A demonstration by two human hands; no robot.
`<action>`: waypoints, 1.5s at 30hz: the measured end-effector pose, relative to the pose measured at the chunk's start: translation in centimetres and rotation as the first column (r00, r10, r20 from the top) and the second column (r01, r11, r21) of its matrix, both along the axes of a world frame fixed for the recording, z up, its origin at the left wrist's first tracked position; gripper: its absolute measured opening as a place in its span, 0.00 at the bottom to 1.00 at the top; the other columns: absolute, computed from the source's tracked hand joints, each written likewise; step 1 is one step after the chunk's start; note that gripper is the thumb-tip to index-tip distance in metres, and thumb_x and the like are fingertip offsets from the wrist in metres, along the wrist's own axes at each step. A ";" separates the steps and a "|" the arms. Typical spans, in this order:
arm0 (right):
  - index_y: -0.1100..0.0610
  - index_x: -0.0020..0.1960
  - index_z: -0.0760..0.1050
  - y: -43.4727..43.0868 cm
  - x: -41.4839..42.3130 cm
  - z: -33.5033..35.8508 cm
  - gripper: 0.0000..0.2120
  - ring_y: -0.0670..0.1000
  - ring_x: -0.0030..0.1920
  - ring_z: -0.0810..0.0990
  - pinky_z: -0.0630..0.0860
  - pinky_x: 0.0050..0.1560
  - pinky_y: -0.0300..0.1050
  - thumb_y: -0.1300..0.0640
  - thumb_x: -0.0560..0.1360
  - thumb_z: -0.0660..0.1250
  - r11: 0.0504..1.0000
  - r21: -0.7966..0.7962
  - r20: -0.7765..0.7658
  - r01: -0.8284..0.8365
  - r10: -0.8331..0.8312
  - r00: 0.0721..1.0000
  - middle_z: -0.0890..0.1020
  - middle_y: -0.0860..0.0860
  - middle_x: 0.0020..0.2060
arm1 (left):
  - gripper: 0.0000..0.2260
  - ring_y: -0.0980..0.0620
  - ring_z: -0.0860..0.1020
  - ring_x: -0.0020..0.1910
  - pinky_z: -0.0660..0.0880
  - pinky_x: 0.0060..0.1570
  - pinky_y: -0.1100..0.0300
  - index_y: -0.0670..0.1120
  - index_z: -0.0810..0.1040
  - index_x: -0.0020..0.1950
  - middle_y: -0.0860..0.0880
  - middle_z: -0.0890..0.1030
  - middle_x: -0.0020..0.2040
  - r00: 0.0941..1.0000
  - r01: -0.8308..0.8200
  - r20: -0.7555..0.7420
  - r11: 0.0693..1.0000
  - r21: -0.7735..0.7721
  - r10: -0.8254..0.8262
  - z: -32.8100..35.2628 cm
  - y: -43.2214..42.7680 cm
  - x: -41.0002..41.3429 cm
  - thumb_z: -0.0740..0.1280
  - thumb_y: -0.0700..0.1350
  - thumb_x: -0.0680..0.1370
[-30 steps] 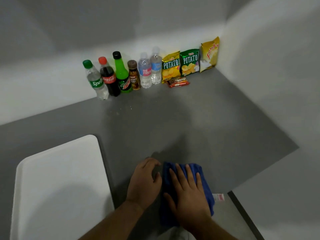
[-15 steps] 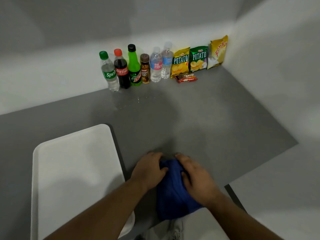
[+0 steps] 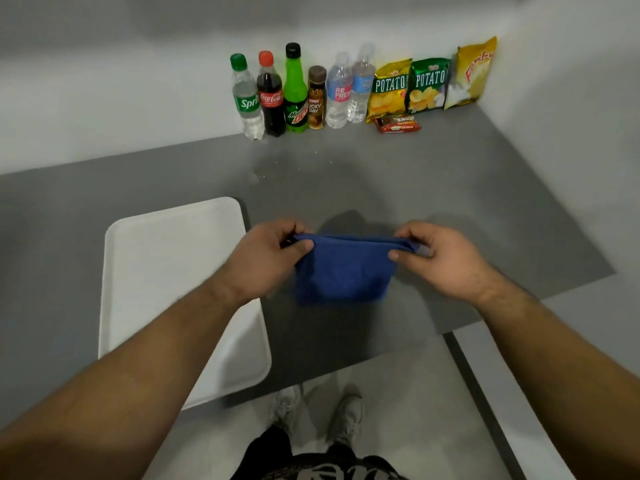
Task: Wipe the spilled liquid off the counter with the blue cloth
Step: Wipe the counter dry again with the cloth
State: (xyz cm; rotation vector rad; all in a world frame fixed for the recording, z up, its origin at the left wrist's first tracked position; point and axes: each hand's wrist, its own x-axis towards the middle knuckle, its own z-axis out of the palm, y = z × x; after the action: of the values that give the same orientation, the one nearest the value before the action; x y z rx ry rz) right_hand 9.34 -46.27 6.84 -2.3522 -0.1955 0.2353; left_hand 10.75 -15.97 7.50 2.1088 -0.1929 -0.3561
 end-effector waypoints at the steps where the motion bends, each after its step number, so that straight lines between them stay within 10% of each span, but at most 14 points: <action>1: 0.42 0.47 0.79 0.0 0.0 0.9 0.09 0.39 0.44 0.80 0.70 0.45 0.27 0.56 0.77 0.75 1.000 0.026 0.049 -0.001 0.000 0.999 0.83 0.39 0.43 | 0.05 0.53 0.82 0.45 0.77 0.49 0.60 0.55 0.82 0.49 0.55 0.84 0.43 0.998 -0.014 0.058 1.000 -0.022 0.015 0.9 0.4 -0.2 0.67 0.47 0.82; 5: 0.49 0.54 0.83 0.5 -1.6 1.8 0.10 0.38 0.52 0.80 0.69 0.53 0.27 0.62 0.77 0.74 0.997 0.077 0.156 -0.019 0.007 0.988 0.83 0.38 0.46 | 0.04 0.55 0.82 0.46 0.74 0.46 0.71 0.57 0.81 0.50 0.58 0.84 0.45 0.983 0.014 0.186 0.996 -0.085 0.002 1.9 1.7 -2.2 0.70 0.47 0.80; 10: 0.57 0.53 0.86 1.1 -5.5 -2.8 0.13 0.49 0.52 0.84 0.77 0.59 0.41 0.71 0.73 0.74 0.992 -0.058 0.105 -0.115 0.120 0.987 0.86 0.48 0.49 | 0.05 0.58 0.82 0.45 0.77 0.50 0.60 0.50 0.84 0.48 0.56 0.84 0.45 0.991 0.102 0.078 0.993 0.063 -0.107 -2.9 1.9 -6.7 0.74 0.41 0.76; 20: 0.40 0.58 0.83 -0.5 -12.2 -7.5 0.12 0.44 0.56 0.80 0.79 0.58 0.45 0.55 0.82 0.68 0.892 -0.279 -0.210 -0.354 0.303 0.929 0.83 0.42 0.58 | 0.04 0.60 0.80 0.45 0.76 0.47 0.65 0.56 0.81 0.51 0.60 0.83 0.47 0.938 0.344 -0.157 0.888 0.305 -0.309 -7.4 0.5 -13.9 0.69 0.52 0.78; 26: 0.45 0.65 0.80 0.3 -7.5 -8.0 0.17 0.46 0.53 0.81 0.77 0.58 0.44 0.60 0.79 0.70 0.996 -0.060 -0.121 -0.064 0.057 0.991 0.83 0.46 0.57 | 0.05 0.60 0.81 0.44 0.76 0.47 0.65 0.56 0.81 0.52 0.59 0.84 0.46 0.997 0.000 -0.080 0.965 0.261 0.021 -7.8 0.5 -10.9 0.69 0.47 0.78; 29: 0.55 0.68 0.79 2.2 -4.1 -8.7 0.20 0.59 0.61 0.80 0.75 0.64 0.53 0.59 0.77 0.72 0.971 -0.231 0.098 -0.064 0.089 0.991 0.82 0.55 0.62 | 0.08 0.51 0.82 0.50 0.78 0.53 0.56 0.54 0.80 0.57 0.52 0.84 0.52 0.991 -0.131 0.022 0.915 0.382 0.132 -8.4 0.2 -8.5 0.68 0.46 0.78; 32: 0.49 0.73 0.76 4.0 -2.8 -9.4 0.25 0.60 0.73 0.71 0.69 0.73 0.62 0.52 0.77 0.72 0.790 -0.474 0.265 -0.390 0.550 0.792 0.76 0.52 0.73 | 0.12 0.47 0.80 0.55 0.78 0.58 0.52 0.52 0.78 0.61 0.49 0.82 0.57 0.984 -0.176 0.062 0.883 0.435 0.165 -8.8 0.3 -7.2 0.67 0.45 0.78; 35: 0.41 0.79 0.64 5.7 -2.7 -10.8 0.26 0.54 0.83 0.51 0.51 0.80 0.63 0.46 0.83 0.64 0.430 -0.549 0.102 -0.717 0.886 0.453 0.61 0.45 0.82 | 0.12 0.48 0.80 0.55 0.78 0.58 0.52 0.52 0.79 0.60 0.50 0.81 0.57 0.972 -0.232 0.125 0.893 0.385 0.198 -9.0 1.1 -6.6 0.66 0.44 0.78; 37: 0.38 0.81 0.57 6.6 -2.2 -11.7 0.29 0.53 0.84 0.43 0.43 0.79 0.63 0.44 0.83 0.61 0.314 -0.554 -0.011 -0.771 0.923 0.385 0.55 0.44 0.84 | 0.10 0.50 0.79 0.54 0.79 0.56 0.53 0.52 0.79 0.59 0.51 0.81 0.56 0.963 -0.254 0.177 0.898 0.358 0.202 -9.1 2.0 -6.1 0.66 0.44 0.78; 40: 0.36 0.81 0.55 7.7 -1.4 -12.4 0.27 0.53 0.83 0.43 0.42 0.78 0.63 0.40 0.84 0.55 0.324 -0.557 -0.082 -0.765 0.895 0.439 0.54 0.41 0.83 | 0.10 0.52 0.78 0.56 0.77 0.58 0.56 0.51 0.80 0.57 0.53 0.81 0.56 0.950 -0.262 0.256 0.901 0.346 0.178 -9.5 3.7 -4.4 0.67 0.41 0.78; 45: 0.34 0.81 0.40 12.8 -1.3 -13.9 0.29 0.47 0.78 0.24 0.22 0.74 0.57 0.34 0.81 0.39 0.693 -0.498 -0.142 -0.521 0.528 0.837 0.35 0.37 0.80 | 0.11 0.51 0.78 0.58 0.73 0.61 0.61 0.49 0.81 0.56 0.51 0.82 0.57 0.917 -0.309 0.358 0.880 0.360 0.176 -10.7 6.1 -0.1 0.68 0.37 0.77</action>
State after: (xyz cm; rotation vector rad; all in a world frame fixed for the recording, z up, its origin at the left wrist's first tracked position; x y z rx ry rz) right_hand 8.07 -33.45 -7.10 -2.7814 -0.9318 0.6203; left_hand 10.64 -9.90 -3.21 2.5691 -0.0307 0.1126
